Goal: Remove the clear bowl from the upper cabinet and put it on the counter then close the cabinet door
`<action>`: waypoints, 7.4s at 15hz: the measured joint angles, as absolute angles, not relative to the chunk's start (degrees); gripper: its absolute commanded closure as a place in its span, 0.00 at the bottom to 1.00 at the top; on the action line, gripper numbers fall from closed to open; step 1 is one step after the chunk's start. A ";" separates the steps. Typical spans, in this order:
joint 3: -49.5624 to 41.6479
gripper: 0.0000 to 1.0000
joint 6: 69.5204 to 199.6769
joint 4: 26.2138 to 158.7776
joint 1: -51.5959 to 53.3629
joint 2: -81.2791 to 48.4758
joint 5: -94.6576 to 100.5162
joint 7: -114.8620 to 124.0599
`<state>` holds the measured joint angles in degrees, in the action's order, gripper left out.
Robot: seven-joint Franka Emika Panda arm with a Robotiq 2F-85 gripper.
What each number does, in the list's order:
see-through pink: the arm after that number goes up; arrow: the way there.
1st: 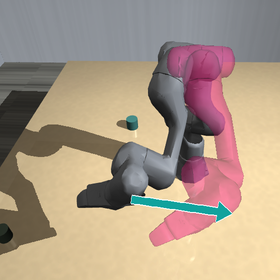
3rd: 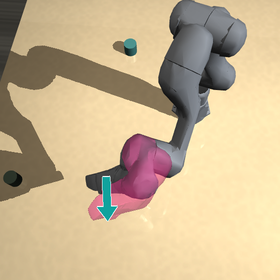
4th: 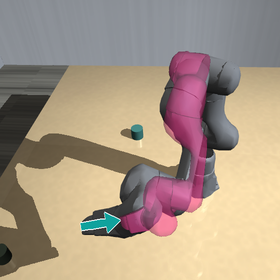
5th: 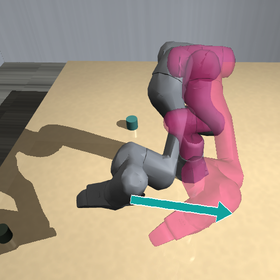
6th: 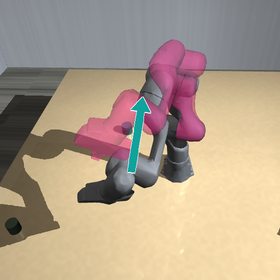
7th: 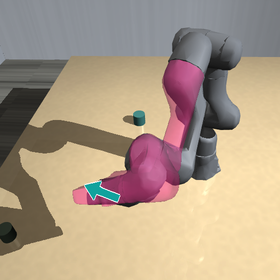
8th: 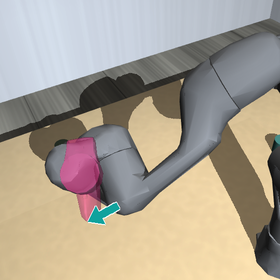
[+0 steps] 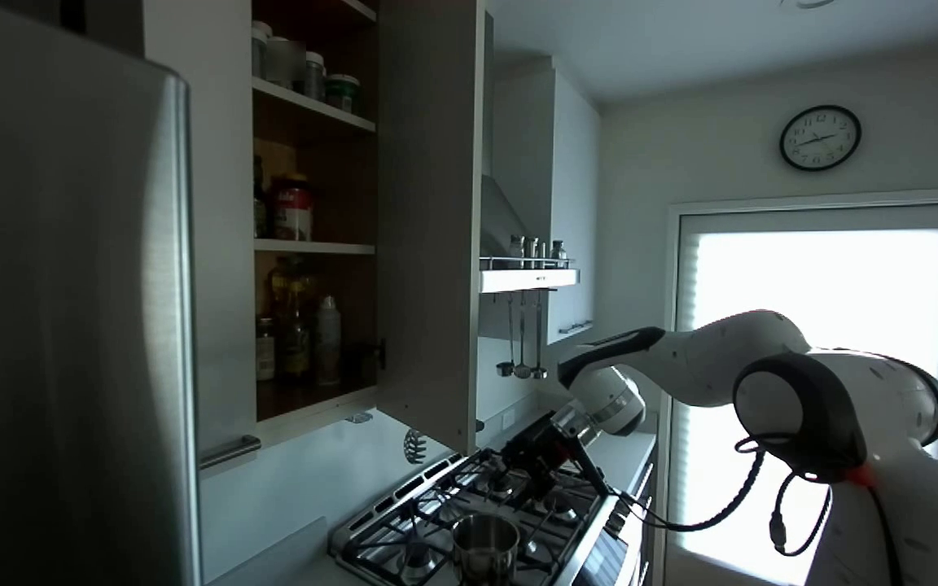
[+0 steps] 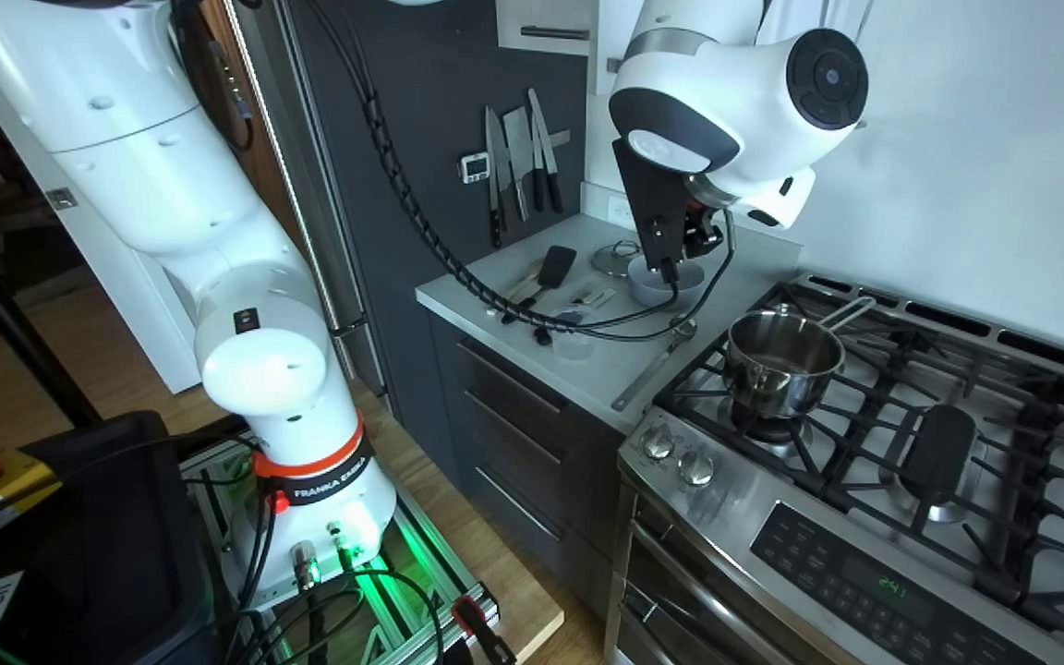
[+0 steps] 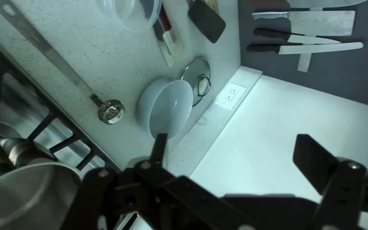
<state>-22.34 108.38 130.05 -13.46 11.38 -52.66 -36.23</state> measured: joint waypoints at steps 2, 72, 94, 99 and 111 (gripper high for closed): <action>-22.36 0.00 104.88 129.41 -14.06 12.01 -53.87 -36.14; 0.26 0.00 140.36 137.60 -7.67 30.12 -81.41 -44.15; -8.07 0.00 124.55 140.95 -5.92 42.73 -40.98 -33.64; -11.18 0.00 108.30 136.69 -5.24 45.97 -30.17 -30.19; -13.85 0.00 99.37 130.77 -3.33 50.00 -24.56 -29.50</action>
